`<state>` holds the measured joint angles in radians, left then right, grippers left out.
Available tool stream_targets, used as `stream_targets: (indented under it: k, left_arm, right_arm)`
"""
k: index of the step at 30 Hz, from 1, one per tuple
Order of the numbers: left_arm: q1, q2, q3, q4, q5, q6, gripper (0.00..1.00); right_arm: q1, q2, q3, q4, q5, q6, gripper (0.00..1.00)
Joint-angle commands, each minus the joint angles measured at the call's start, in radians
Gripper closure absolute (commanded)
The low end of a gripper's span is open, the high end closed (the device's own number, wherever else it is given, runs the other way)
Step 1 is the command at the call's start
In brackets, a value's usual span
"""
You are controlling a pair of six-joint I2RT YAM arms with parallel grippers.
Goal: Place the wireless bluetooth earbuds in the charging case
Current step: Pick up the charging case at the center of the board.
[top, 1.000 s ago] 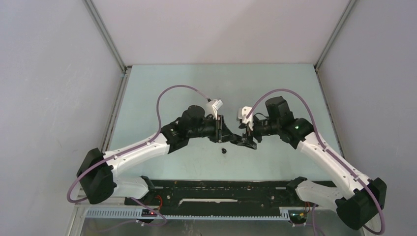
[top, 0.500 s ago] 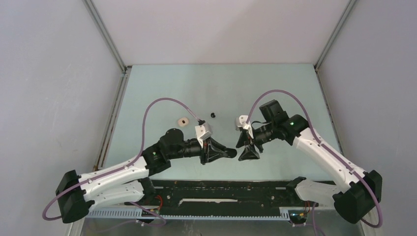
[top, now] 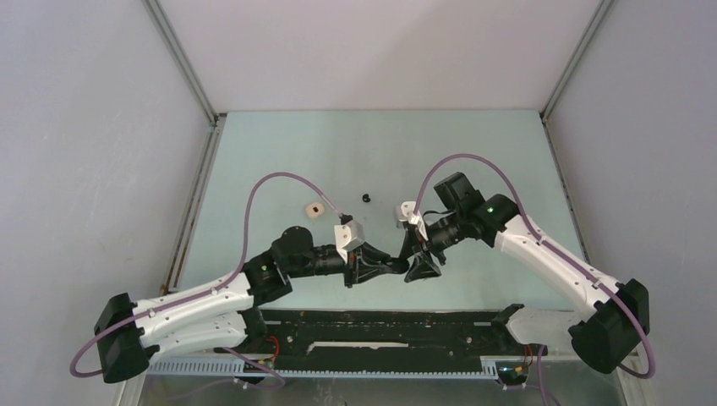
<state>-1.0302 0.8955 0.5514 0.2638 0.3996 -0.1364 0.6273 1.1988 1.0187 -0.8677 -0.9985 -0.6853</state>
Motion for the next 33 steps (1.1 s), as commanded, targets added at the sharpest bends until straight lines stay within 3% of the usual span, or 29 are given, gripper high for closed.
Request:
stream_targets:
  k: [1, 8, 11, 16, 18, 23, 33]
  left_arm:
    - [-0.015, -0.002, 0.006, 0.043, 0.005, 0.044, 0.97]
    - [-0.025, 0.012, 0.019, 0.019, -0.006, 0.059, 0.97]
    - [-0.027, 0.015, 0.02, 0.013, -0.023, 0.058, 0.95]
    - [-0.045, 0.03, 0.013, -0.009, -0.141, 0.03, 0.64]
    - [-0.054, 0.044, -0.012, 0.009, -0.158, 0.015, 0.56]
    - [-0.089, 0.1, -0.083, 0.131, -0.156, 0.042, 0.51]
    - [-0.113, 0.211, -0.115, 0.284, -0.136, 0.119, 0.56]
  right_arm:
    - [0.009, 0.018, 0.06, -0.004, -0.049, 0.021, 0.4]
    - [0.013, 0.055, 0.094, -0.023, -0.056, 0.029, 0.51]
    - [0.014, 0.056, 0.094, -0.04, -0.057, 0.004, 0.67]
    - [0.015, 0.049, 0.094, -0.083, 0.008, -0.052, 0.8]
    - [0.015, 0.038, 0.081, -0.082, 0.058, -0.068, 0.81]
    - [0.038, 0.029, 0.051, -0.077, 0.16, -0.1, 0.82]
    - [0.096, 0.071, 0.05, -0.08, 0.26, -0.113, 0.81]
